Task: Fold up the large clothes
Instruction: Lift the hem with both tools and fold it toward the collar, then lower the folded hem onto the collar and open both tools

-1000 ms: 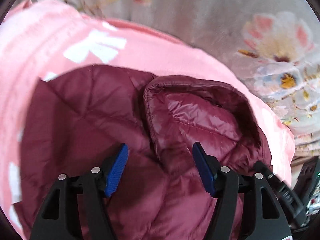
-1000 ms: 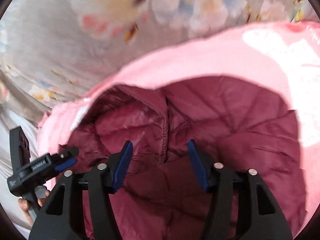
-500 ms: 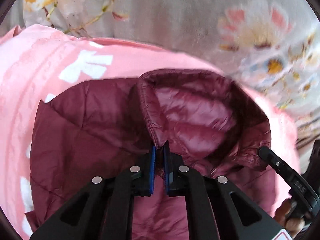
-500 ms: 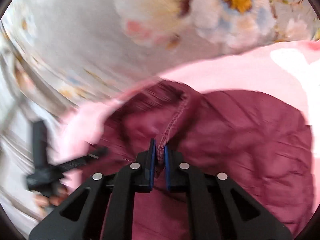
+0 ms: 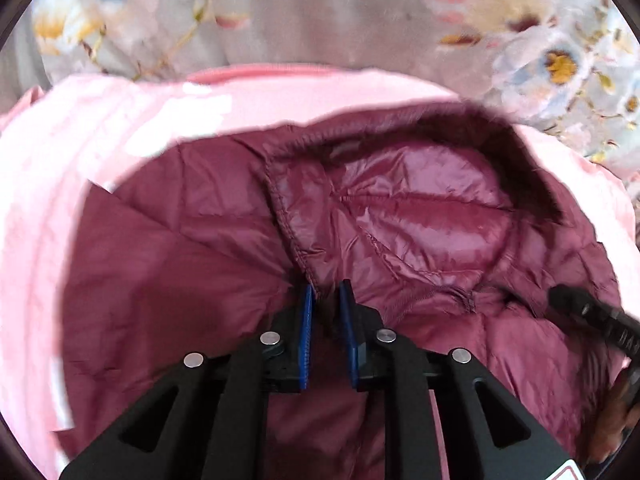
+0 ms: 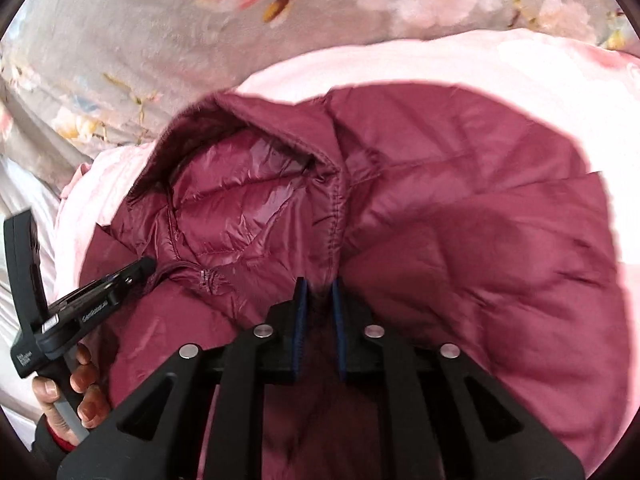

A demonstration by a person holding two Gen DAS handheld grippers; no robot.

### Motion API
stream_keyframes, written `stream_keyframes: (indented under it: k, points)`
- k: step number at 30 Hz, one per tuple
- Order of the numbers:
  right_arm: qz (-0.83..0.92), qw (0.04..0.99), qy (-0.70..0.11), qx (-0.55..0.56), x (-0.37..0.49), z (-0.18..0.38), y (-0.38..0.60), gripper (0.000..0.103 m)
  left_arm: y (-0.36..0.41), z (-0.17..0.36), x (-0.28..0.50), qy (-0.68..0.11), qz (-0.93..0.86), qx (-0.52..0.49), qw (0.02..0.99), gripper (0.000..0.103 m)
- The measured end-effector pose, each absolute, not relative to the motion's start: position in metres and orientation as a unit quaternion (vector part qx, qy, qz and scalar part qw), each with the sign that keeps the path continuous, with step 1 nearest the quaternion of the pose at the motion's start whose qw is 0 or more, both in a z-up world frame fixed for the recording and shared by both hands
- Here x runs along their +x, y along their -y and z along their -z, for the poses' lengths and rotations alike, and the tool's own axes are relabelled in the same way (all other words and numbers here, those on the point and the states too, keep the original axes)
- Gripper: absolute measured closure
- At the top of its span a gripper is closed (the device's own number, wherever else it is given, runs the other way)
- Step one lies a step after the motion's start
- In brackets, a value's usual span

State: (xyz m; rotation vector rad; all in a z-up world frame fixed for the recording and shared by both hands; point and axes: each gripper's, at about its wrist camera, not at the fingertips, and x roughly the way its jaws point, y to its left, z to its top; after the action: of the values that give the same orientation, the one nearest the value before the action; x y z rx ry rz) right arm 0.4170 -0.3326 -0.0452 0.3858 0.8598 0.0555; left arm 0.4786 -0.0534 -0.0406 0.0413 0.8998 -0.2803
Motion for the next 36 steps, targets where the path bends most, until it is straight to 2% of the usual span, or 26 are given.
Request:
stream_keyframes:
  k: [4, 9, 14, 18, 25, 36]
  points:
    - [-0.013, 0.921, -0.351, 0.166, 0.434, -0.011, 0.337, 0.089, 0.042, -0.001, 0.491, -0.391, 0.114, 0.016, 0.913, 0.086]
    - [-0.013, 0.93, -0.312, 0.191, 0.487, -0.034, 0.332, 0.089, 0.047, -0.037, 0.558, -0.385, 0.079, -0.048, 0.918, 0.086]
    - [0.014, 0.921, -0.354, 0.163, 0.53, -0.003, 0.318, 0.089, 0.062, -0.006, 0.605, -0.438, 0.056, -0.076, 0.894, 0.086]
    - [-0.001, 0.914, -0.383, 0.134, 0.519, 0.027, 0.309, 0.089, 0.07, 0.029, 0.593, -0.471, 0.081, -0.053, 0.877, 0.086]
    - [0.001, 0.916, -0.389, 0.099, 0.503, 0.057, 0.311, 0.093, 0.069, 0.059, 0.571, -0.449, 0.088, -0.005, 0.889, 0.085]
    - [0.019, 0.926, -0.371, 0.063, 0.502, 0.066, 0.299, 0.093, 0.091, 0.061, 0.562, -0.404, 0.057, 0.064, 0.911, 0.086]
